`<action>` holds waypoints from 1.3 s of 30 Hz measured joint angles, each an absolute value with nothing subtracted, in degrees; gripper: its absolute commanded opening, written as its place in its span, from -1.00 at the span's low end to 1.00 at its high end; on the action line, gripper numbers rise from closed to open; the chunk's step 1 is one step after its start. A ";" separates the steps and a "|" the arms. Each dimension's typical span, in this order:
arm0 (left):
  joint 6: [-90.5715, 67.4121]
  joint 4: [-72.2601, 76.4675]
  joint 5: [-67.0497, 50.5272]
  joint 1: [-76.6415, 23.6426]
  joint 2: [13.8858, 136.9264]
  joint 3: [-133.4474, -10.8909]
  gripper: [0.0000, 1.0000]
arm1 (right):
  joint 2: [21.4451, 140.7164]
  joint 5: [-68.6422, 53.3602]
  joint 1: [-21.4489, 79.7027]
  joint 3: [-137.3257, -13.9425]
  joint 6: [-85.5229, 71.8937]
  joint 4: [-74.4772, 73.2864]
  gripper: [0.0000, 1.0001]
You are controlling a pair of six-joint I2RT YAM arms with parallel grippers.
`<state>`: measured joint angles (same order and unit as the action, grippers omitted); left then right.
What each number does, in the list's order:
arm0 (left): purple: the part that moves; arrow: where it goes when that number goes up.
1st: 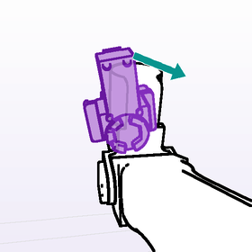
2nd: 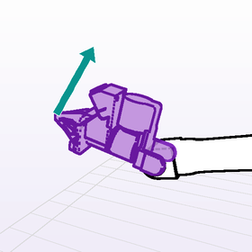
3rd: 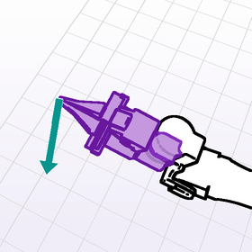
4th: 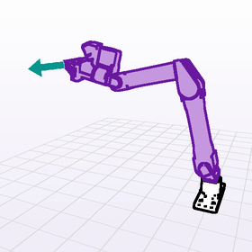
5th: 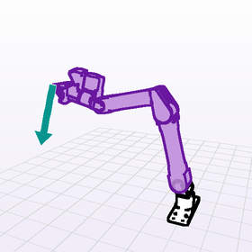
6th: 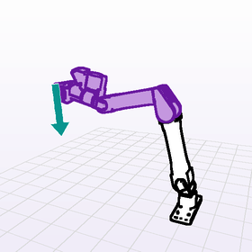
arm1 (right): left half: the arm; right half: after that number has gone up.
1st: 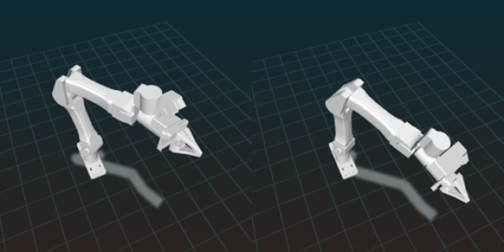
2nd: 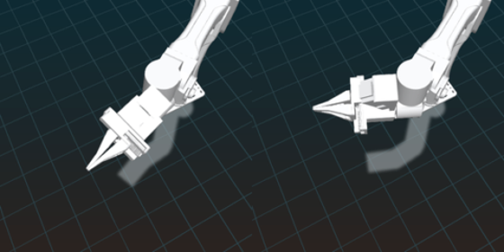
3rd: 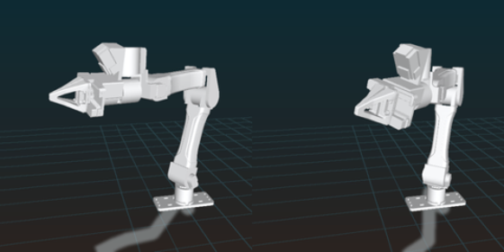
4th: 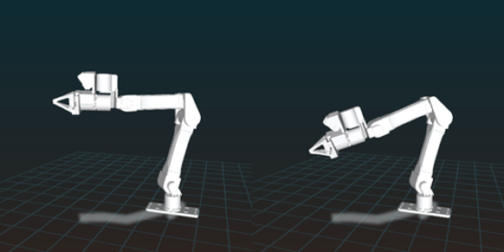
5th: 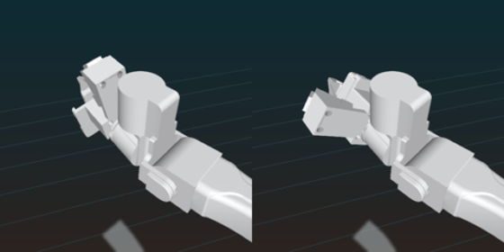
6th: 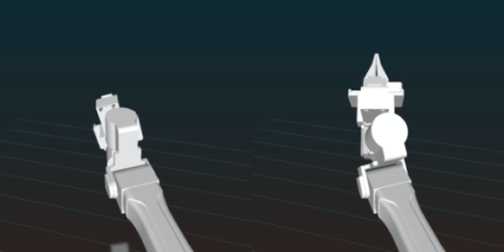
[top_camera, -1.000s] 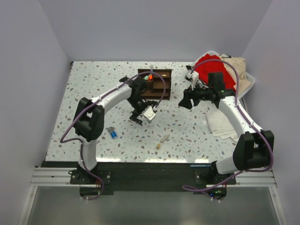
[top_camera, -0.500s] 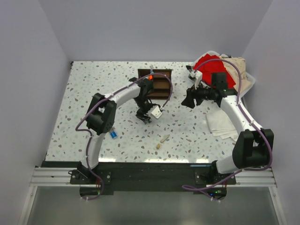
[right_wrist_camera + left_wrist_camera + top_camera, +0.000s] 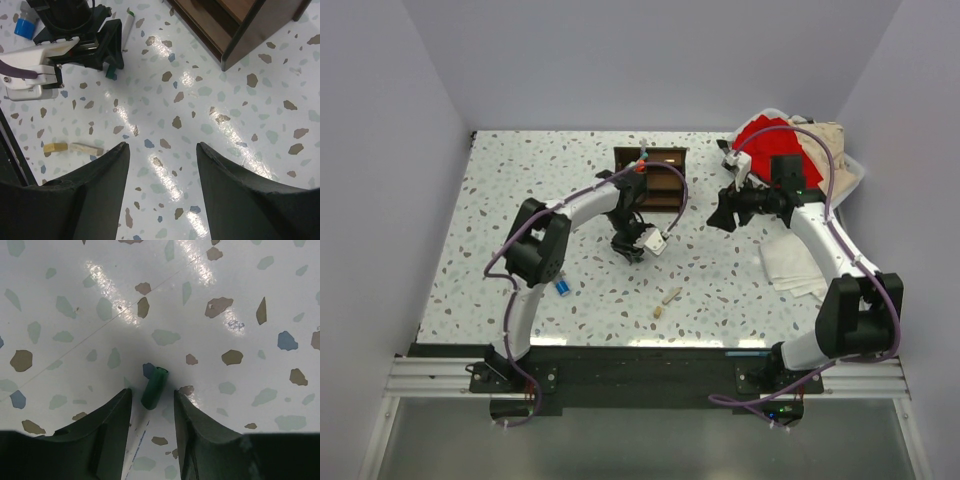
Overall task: Sort the stationery into containers
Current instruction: Pick up the pen from the center of the board.
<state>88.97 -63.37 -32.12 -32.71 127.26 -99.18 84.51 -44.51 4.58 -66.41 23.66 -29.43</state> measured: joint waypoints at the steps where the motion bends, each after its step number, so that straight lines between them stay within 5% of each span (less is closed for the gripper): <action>1: 88.62 -62.96 -32.14 -32.71 127.31 -99.11 -0.20 | 84.62 -44.56 4.47 -66.41 23.66 -29.56 0.18; 5: 88.53 -61.28 -31.68 -32.67 127.26 -98.70 -0.59 | 85.03 -44.53 4.40 -66.41 23.68 -29.89 0.17; 12: 88.66 -58.37 -31.22 -32.64 126.02 -96.29 -1.00 | 85.17 -44.53 4.36 -67.48 24.32 -30.89 0.16; 21: 87.77 -62.89 -31.20 -32.47 126.26 -98.80 -1.00 | 87.96 -44.53 4.03 -72.53 25.43 -33.74 0.15; 31: 75.13 -69.38 -44.58 -28.34 124.05 -125.45 -1.00 | 91.15 -44.51 3.79 -78.46 25.08 -35.16 0.11; 35: 53.17 -49.87 -54.11 -23.73 115.42 -117.38 -1.00 | 92.86 -44.49 3.79 -79.81 24.27 -35.73 0.11; 39: 17.06 -3.51 -58.30 -15.59 105.49 -94.26 -1.00 | 95.04 -44.23 3.77 -81.34 22.90 -36.07 0.11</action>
<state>17.06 -3.51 -58.30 -15.59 105.49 -94.26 95.04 -44.23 3.77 -81.34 22.90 -36.07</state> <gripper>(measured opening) 0.180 0.556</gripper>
